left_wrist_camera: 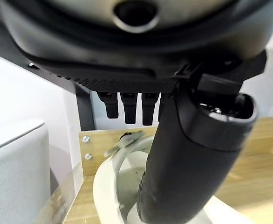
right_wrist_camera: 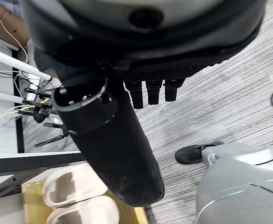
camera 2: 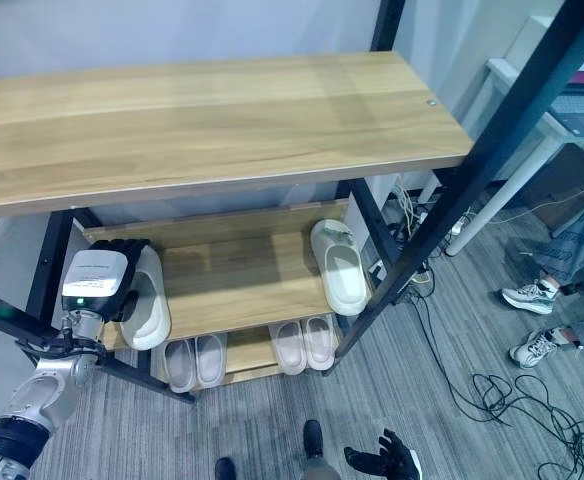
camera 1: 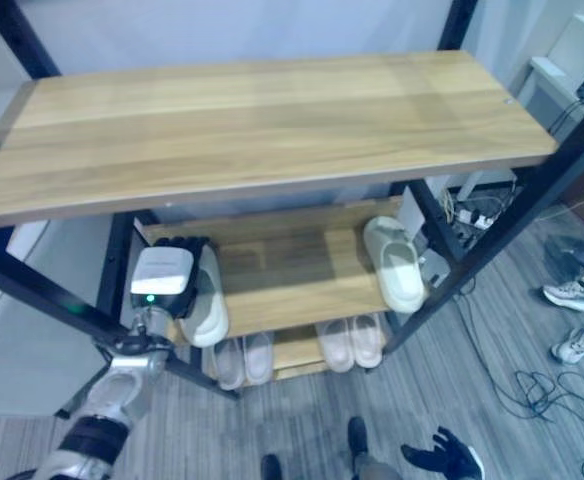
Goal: Arrange the slippers neatly on the shoe rack.
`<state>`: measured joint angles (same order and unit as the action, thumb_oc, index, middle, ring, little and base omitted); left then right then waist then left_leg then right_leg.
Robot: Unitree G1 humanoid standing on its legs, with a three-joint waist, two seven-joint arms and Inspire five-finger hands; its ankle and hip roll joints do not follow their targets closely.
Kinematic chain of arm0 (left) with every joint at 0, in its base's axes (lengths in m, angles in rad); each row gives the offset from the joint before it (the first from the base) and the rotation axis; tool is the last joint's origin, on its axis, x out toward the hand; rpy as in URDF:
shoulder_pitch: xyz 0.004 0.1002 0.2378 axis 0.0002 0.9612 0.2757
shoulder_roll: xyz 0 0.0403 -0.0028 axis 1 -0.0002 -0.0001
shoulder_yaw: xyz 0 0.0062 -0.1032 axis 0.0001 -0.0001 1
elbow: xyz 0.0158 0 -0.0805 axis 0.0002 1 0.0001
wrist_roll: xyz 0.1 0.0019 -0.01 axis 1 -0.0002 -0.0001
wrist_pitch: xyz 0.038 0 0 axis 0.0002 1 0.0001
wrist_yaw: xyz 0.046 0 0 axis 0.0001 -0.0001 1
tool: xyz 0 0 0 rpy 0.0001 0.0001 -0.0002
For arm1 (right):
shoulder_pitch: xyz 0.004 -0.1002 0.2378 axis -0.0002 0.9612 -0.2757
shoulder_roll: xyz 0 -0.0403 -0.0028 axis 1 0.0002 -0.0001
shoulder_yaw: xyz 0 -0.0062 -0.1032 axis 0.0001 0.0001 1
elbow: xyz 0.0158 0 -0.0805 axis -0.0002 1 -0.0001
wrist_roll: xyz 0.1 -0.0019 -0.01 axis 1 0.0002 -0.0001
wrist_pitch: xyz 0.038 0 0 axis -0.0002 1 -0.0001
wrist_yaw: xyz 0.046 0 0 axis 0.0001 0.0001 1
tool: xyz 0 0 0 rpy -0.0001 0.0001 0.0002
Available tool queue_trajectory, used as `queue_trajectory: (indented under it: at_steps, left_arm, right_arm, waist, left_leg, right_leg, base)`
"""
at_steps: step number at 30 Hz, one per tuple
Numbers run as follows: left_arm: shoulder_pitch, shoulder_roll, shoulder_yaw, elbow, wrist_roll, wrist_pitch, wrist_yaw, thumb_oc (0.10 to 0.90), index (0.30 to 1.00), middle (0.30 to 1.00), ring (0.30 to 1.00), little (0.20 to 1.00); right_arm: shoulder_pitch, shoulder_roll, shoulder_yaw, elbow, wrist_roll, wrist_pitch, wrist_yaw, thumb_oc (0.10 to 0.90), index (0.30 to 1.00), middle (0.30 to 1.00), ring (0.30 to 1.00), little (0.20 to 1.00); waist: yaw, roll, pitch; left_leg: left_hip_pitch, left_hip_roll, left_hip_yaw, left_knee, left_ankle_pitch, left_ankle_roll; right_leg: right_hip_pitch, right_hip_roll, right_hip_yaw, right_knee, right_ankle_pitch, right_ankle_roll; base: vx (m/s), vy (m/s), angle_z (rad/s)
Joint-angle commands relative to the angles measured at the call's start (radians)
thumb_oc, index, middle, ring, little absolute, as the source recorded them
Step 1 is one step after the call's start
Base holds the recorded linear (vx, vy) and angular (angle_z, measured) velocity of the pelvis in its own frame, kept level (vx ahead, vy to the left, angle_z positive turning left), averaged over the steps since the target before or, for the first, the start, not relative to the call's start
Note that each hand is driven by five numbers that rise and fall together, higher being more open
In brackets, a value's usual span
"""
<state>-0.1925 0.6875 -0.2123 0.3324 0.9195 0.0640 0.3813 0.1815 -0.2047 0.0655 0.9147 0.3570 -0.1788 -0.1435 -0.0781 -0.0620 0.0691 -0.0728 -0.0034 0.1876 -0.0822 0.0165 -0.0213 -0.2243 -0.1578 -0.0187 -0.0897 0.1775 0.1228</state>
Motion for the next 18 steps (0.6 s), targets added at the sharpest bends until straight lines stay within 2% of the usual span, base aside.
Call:
queue_trajectory:
  at_steps: [1,2,3,5,6,14,18]
  left_arm:
    - [-0.172,0.013,0.036,-0.021,0.027,0.016,0.062,0.800,0.900,0.900,0.900,0.900]
    - [-0.178,0.005,0.026,-0.013,0.022,0.012,0.062,0.800,0.900,0.900,0.900,0.900]
    - [-0.185,-0.005,0.018,-0.017,0.019,0.008,0.062,0.726,0.789,0.789,0.789,0.789]
    - [-0.195,-0.017,0.008,-0.023,0.015,0.006,0.066,0.529,0.493,0.493,0.493,0.493]
    - [-0.208,-0.030,-0.006,-0.032,0.013,-0.006,0.083,0.400,0.300,0.300,0.300,0.300]
    - [-0.255,-0.072,-0.068,-0.047,-0.006,-0.034,0.115,0.400,0.300,0.300,0.300,0.300]
    - [-0.270,-0.122,-0.140,-0.046,-0.008,-0.068,0.137,0.400,0.300,0.300,0.300,0.300]
  right_arm:
    - [-0.038,-0.074,-0.007,-0.059,-0.004,-0.043,-0.020,0.800,0.900,0.900,0.900,0.900]
    - [-0.041,-0.076,-0.005,-0.066,-0.005,-0.044,-0.020,0.800,0.900,0.900,0.900,0.900]
    - [-0.041,-0.077,-0.002,-0.080,-0.007,-0.046,-0.021,0.800,0.900,0.900,0.900,0.900]
    - [-0.040,-0.076,0.005,-0.090,-0.012,-0.047,-0.021,0.800,0.900,0.900,0.900,0.900]
    - [-0.039,-0.075,0.016,-0.099,-0.018,-0.051,-0.024,0.800,0.900,0.900,0.900,0.900]
    - [-0.035,-0.074,0.033,-0.117,-0.013,-0.061,-0.033,0.800,0.900,0.900,0.900,0.900]
    - [-0.035,-0.068,0.035,-0.128,-0.002,-0.072,-0.048,0.800,0.900,0.900,0.900,0.900]
  waist:
    - [-0.003,0.067,0.016]
    - [-0.006,0.065,0.018]
    - [-0.007,0.064,0.021]
    - [-0.010,0.064,0.023]
    - [-0.012,0.064,0.027]
    - [-0.022,0.068,0.045]
    - [-0.033,0.077,0.063]
  left_leg:
    - [-0.023,-0.020,-0.116,-0.005,-0.076,0.024]
    - [-0.022,-0.020,-0.115,-0.005,-0.077,0.024]
    - [-0.022,-0.021,-0.113,-0.005,-0.078,0.025]
    - [-0.021,-0.021,-0.112,-0.005,-0.079,0.025]
    - [-0.022,-0.021,-0.111,-0.005,-0.079,0.026]
    - [-0.026,-0.020,-0.103,-0.005,-0.076,0.026]
    - [-0.027,-0.020,-0.090,-0.005,-0.076,0.028]
  right_leg:
    - [0.138,0.051,-0.043,0.010,-0.160,0.033]
    - [0.138,0.051,-0.042,0.012,-0.161,0.032]
    - [0.136,0.051,-0.042,0.013,-0.161,0.032]
    - [0.135,0.051,-0.041,0.015,-0.162,0.031]
    - [0.133,0.051,-0.040,0.017,-0.164,0.031]
    - [0.122,0.052,-0.033,0.027,-0.166,0.030]
    - [0.107,0.053,-0.023,0.044,-0.169,0.030]
  base:
    - [0.00,0.000,0.00]
    - [0.00,0.000,0.00]
    - [0.00,0.000,0.00]
    - [0.01,-0.004,-0.02]
    - [0.01,-0.015,-0.06]
    - [0.01,-0.011,-0.06]
    - [0.03,-0.016,-0.02]
